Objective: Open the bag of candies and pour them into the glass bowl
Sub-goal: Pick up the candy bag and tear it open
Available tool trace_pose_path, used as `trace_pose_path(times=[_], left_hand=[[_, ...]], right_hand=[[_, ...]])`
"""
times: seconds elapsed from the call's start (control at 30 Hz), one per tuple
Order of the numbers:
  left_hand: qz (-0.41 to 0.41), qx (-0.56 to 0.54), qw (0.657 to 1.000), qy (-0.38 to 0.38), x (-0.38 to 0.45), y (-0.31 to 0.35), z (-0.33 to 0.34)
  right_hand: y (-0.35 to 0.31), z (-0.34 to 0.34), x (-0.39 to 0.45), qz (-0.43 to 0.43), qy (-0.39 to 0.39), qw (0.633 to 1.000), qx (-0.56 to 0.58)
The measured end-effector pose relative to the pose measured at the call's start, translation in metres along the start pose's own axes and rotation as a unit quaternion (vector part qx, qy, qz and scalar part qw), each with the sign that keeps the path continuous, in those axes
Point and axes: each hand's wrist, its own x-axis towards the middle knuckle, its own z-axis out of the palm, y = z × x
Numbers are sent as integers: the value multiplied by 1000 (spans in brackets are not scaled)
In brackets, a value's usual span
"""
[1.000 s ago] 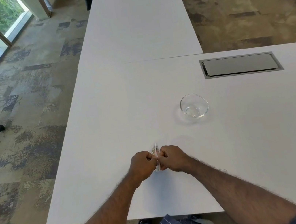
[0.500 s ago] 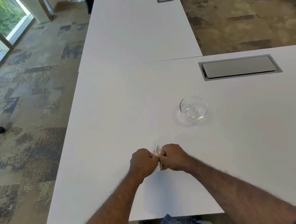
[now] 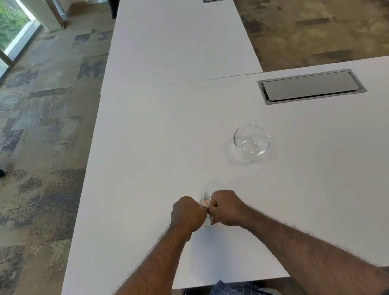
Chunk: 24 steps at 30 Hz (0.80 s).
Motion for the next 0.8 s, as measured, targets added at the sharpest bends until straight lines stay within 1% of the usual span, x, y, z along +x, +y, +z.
trace_pose_path(times=[0.1, 0.2, 0.27, 0.43, 0.6, 0.67, 0.8], left_hand=[[-4, -30, 1000, 0, 0, -2, 2], [-13, -86, 996, -18, 1, -5, 4], [-12, -105, 994, -26, 3, -7, 3], [4, -102, 994, -46, 6, -11, 1], [13, -104, 994, -39, 9, -18, 2], [21, -102, 994, -43, 10, -20, 3], [41, -77, 994, -65, 10, -21, 2]], right_hand=[[-1, -1, 0, -1, -9, 1000, -9], [-2, -3, 0, -13, -17, 1000, 0], [-1, -4, -1, -18, -18, 1000, -1], [4, -2, -4, -3, -30, 999, 38], [4, -4, -10, -12, -61, 995, 81], [5, -5, -10, -2, -59, 993, 100], [4, -5, -8, 36, -34, 982, 182]])
